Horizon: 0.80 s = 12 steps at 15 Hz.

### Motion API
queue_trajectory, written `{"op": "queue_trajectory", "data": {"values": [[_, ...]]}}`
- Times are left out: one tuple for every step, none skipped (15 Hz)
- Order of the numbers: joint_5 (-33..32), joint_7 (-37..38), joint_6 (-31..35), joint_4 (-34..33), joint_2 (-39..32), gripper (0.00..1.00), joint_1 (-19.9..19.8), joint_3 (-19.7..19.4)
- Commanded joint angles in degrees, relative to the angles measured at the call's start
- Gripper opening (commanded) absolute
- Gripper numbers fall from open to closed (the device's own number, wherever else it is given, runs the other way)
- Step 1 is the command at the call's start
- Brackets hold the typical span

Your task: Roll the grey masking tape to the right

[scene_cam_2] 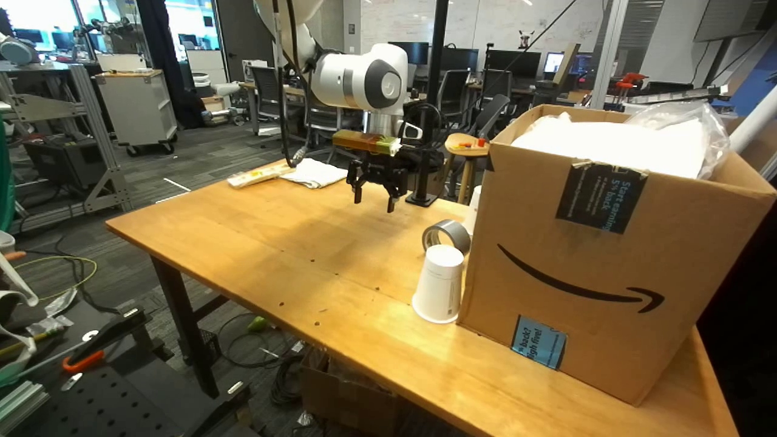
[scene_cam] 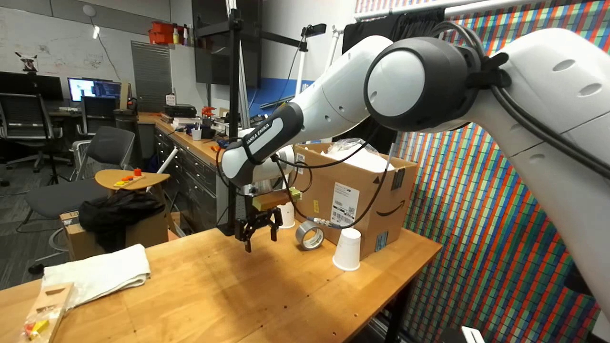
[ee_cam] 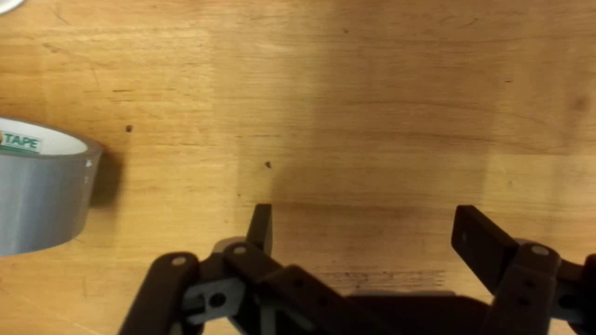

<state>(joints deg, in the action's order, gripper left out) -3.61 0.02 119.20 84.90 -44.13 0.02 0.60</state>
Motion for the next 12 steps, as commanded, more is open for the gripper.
{"op": "queue_trajectory", "data": {"values": [[0.90, 0.14, -0.01, 0.50, 0.67, 1.00, 0.64, -0.03], [1.09, 0.47, 0.02, 1.12, 1.39, 1.00, 0.95, 0.16], [1.15, 0.68, 0.03, 1.64, 1.99, 1.00, 1.10, 0.20], [1.16, 0.76, -0.01, 2.00, 2.40, 1.00, 1.12, 0.20], [1.17, 0.77, 0.05, 2.27, 2.57, 1.00, 1.05, 0.19], [1.18, 0.76, 0.12, 2.42, 2.61, 1.00, 0.99, 0.18], [1.19, 0.76, 0.16, 2.50, 2.61, 1.00, 0.94, 0.17], [1.19, 0.76, 0.18, 2.54, 2.61, 1.00, 0.94, 0.17], [1.19, 0.76, 0.19, 2.55, 2.61, 1.00, 0.94, 0.17], [1.19, 0.76, 0.20, 2.56, 2.61, 1.00, 0.94, 0.17], [1.19, 0.76, 0.21, 2.56, 2.61, 1.00, 0.94, 0.17], [1.19, 0.76, 0.22, 2.56, 2.61, 1.00, 0.94, 0.17]]}}
